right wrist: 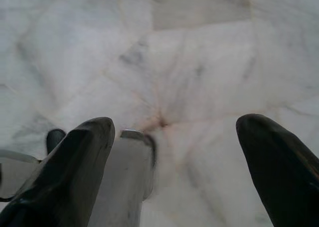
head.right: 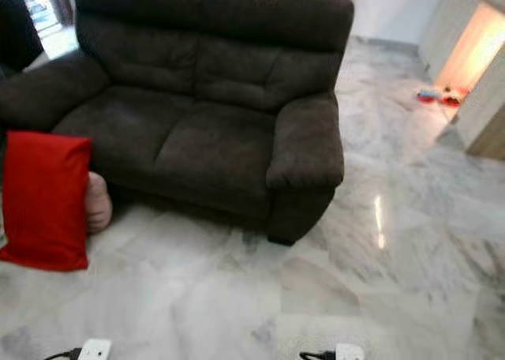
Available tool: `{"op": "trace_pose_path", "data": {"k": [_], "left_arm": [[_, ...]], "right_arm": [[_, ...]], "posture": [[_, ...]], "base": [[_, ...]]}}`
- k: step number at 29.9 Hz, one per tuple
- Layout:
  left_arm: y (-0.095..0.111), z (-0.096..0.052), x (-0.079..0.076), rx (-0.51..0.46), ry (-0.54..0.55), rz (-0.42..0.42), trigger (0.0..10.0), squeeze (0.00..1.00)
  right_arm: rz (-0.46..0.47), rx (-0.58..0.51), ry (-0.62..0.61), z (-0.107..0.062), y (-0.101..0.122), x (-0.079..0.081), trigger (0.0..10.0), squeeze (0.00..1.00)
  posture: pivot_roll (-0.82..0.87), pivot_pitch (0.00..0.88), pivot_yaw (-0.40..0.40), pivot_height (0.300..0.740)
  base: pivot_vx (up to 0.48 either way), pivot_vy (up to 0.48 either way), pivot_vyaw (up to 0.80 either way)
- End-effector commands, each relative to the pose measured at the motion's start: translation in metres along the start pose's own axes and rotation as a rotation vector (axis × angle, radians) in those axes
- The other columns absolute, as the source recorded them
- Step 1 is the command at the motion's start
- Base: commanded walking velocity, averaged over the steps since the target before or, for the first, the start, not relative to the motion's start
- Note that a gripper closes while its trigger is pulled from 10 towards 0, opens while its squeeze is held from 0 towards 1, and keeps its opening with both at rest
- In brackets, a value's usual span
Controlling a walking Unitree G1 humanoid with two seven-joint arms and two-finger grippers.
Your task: Move the pillow to the sofa from floor
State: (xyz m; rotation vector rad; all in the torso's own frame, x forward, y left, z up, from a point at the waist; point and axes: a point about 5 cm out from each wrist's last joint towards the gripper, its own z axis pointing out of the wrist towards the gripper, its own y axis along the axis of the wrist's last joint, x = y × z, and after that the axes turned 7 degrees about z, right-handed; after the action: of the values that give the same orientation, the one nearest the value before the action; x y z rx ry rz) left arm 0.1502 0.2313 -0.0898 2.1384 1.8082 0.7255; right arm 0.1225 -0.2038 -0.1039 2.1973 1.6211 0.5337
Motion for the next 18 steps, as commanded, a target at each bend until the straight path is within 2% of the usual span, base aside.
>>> {"op": "trace_pose_path", "data": {"k": [1, 18], "left_arm": [[0.0010, 0.0006, -0.0071, 0.001, -0.019, -0.011, 10.0, 0.00], [0.0017, 0.0007, -0.0034, 0.005, -0.013, 0.010, 10.0, 0.00]], "right_arm": [[0.012, 0.010, -0.029, -0.0024, -0.0039, -0.0098, 10.0, 0.00], [0.033, 0.002, -0.029, -0.0018, -0.0037, -0.0065, 10.0, 0.00]], "posture": [[0.03, 0.000, -0.042, 0.740], [0.00, 0.000, -0.007, 0.740]], "base": [[0.000, 0.446, 0.00], [0.000, 0.439, 0.00]]}}
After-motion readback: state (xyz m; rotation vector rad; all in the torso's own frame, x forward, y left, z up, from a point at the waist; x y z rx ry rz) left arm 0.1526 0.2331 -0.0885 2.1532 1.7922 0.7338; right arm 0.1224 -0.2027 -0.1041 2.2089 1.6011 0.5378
